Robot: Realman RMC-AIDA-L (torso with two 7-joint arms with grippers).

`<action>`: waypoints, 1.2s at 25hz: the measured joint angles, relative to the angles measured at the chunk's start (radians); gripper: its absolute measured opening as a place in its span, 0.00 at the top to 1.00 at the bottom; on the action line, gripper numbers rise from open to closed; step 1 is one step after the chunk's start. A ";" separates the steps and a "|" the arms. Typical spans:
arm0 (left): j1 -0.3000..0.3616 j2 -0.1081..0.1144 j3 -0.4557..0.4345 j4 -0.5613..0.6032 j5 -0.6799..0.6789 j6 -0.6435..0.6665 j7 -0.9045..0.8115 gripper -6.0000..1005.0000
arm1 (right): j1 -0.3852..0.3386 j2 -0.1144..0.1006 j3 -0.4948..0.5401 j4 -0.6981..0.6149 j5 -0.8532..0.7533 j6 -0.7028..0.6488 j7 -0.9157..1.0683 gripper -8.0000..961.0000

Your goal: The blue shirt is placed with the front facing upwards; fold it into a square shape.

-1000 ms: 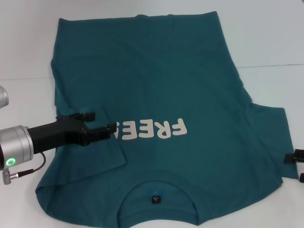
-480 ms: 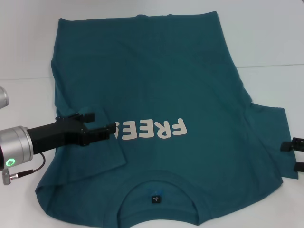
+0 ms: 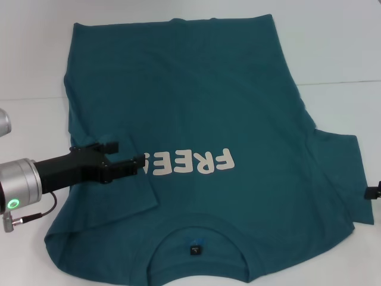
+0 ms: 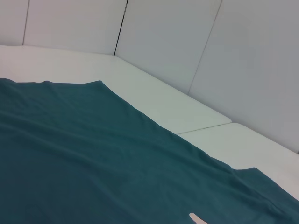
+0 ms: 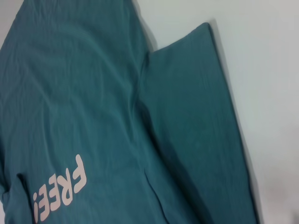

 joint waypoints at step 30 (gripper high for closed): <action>-0.006 0.002 -0.001 0.000 0.000 0.005 0.000 0.14 | 0.011 0.042 -0.014 0.039 0.032 0.085 -0.008 0.13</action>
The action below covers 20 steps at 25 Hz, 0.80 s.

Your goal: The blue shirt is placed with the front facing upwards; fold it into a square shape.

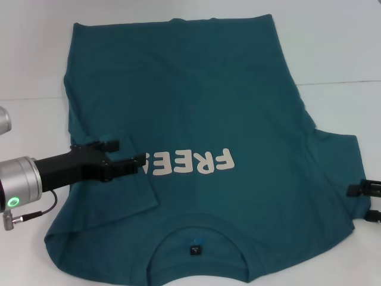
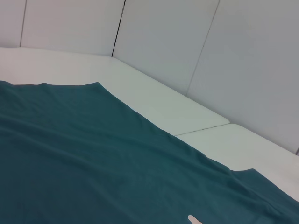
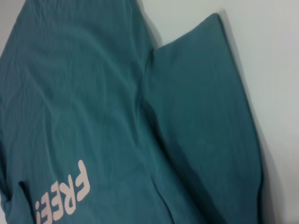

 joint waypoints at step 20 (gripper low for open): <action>0.000 0.001 0.000 0.000 0.000 -0.005 0.000 0.14 | -0.007 -0.002 0.002 0.037 0.049 0.042 -0.004 0.29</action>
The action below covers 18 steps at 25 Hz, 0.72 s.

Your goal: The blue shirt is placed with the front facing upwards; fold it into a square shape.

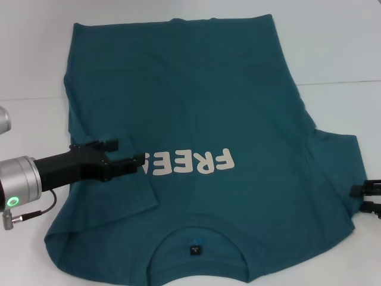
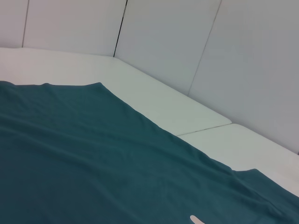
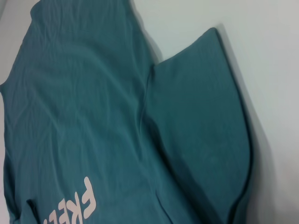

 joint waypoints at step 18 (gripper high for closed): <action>-0.003 0.000 -0.002 0.001 -0.005 0.000 0.000 0.14 | 0.010 -0.018 0.003 -0.010 0.013 -0.039 -0.046 0.89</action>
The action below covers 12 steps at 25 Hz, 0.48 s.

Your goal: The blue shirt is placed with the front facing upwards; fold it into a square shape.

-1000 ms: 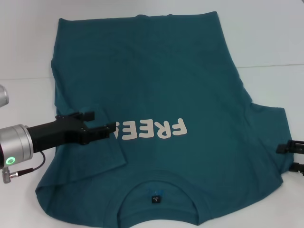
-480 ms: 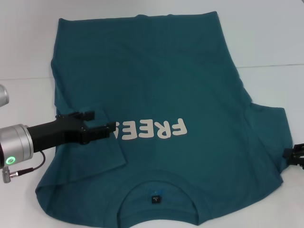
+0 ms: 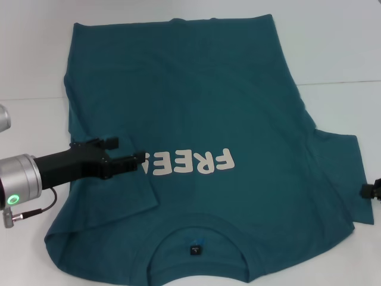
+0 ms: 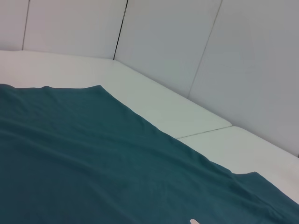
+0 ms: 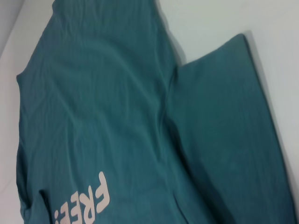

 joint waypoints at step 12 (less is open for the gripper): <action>-0.011 0.002 0.006 0.007 -0.001 0.011 0.000 0.14 | -0.004 -0.069 -0.057 -0.173 -0.120 -0.185 0.180 0.82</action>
